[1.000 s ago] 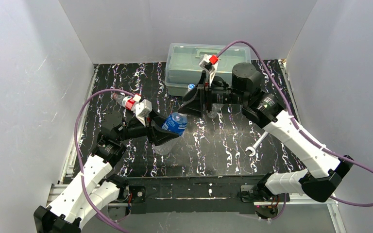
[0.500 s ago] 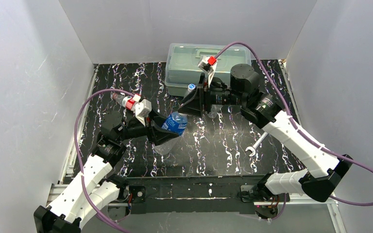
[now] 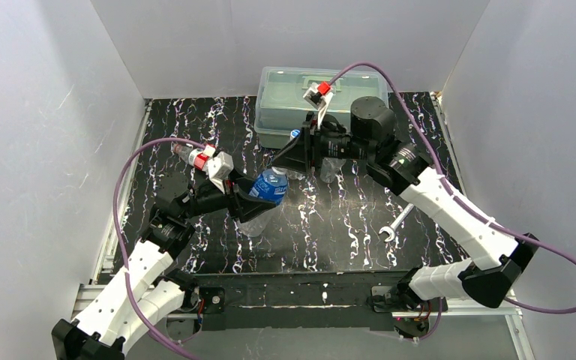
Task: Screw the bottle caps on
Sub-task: Screw the bottle cap onto the plastic bottle.
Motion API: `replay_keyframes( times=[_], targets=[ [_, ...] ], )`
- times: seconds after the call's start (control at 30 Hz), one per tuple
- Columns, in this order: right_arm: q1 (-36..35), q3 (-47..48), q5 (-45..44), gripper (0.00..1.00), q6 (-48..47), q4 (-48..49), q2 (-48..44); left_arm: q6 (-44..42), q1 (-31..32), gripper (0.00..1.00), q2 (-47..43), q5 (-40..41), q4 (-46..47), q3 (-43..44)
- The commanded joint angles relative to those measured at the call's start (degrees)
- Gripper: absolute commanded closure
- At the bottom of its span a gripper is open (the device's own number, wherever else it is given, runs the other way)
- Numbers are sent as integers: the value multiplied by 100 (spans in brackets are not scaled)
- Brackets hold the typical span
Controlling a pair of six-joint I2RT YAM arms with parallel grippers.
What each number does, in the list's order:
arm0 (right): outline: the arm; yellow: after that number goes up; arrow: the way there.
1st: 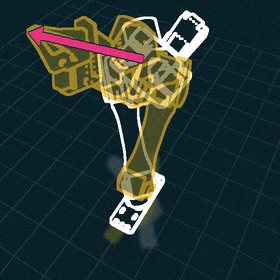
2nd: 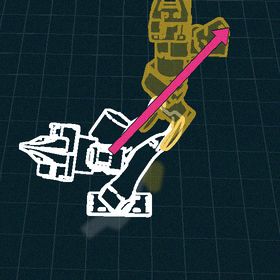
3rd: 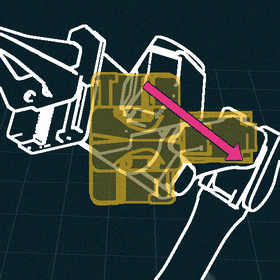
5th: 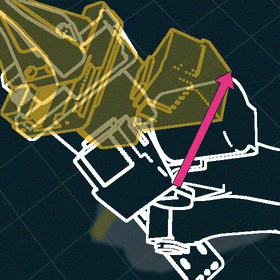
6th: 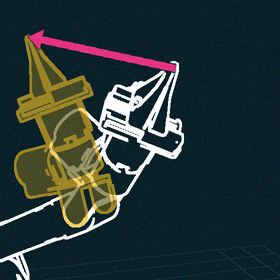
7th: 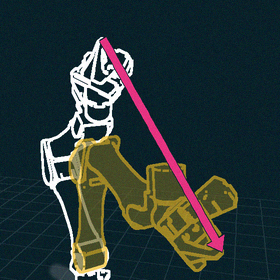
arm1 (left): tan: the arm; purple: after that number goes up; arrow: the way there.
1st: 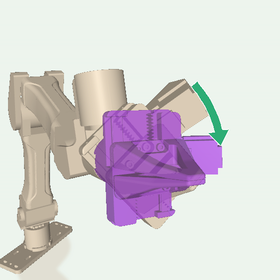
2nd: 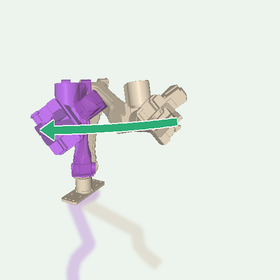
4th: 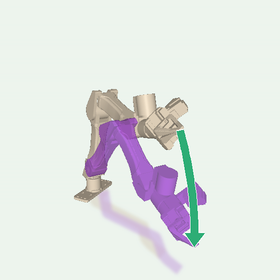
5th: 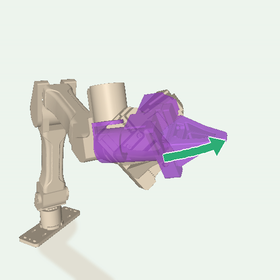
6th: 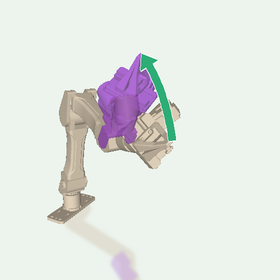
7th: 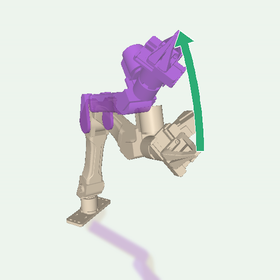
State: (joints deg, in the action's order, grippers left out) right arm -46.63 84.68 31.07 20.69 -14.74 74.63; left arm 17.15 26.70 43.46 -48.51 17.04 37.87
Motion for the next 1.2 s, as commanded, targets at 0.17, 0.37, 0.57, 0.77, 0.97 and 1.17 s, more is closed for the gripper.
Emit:
replay_keyframes(
  times=[0.17, 0.37, 0.57, 0.77, 0.97, 1.17],
  targets=[
    [-422, 739, -1106, 85, 942, -1072, 687, -653, -24, 100, -267, 2303, 98, 17],
    [-1058, 1631, -2885, 89, 1380, -2243, 1304, -1064, -24, 100, -252, 3460, -9, 23],
    [-1427, 2166, -3756, 91, 1623, -2547, 1817, -1245, -24, 100, -277, 4058, -17, -90],
    [-1436, 2239, -4026, 88, 1670, -2347, 1855, -1373, -24, 100, -514, 4341, -170, -289],
    [-1428, 2543, -4180, 51, 1300, -2198, 1738, -1407, -24, 100, -656, 4119, -522, -356],
    [-1064, 2518, -3839, 4, 449, -1734, 1067, -1348, -24, 100, -705, 3350, -878, -297]
  ],
)
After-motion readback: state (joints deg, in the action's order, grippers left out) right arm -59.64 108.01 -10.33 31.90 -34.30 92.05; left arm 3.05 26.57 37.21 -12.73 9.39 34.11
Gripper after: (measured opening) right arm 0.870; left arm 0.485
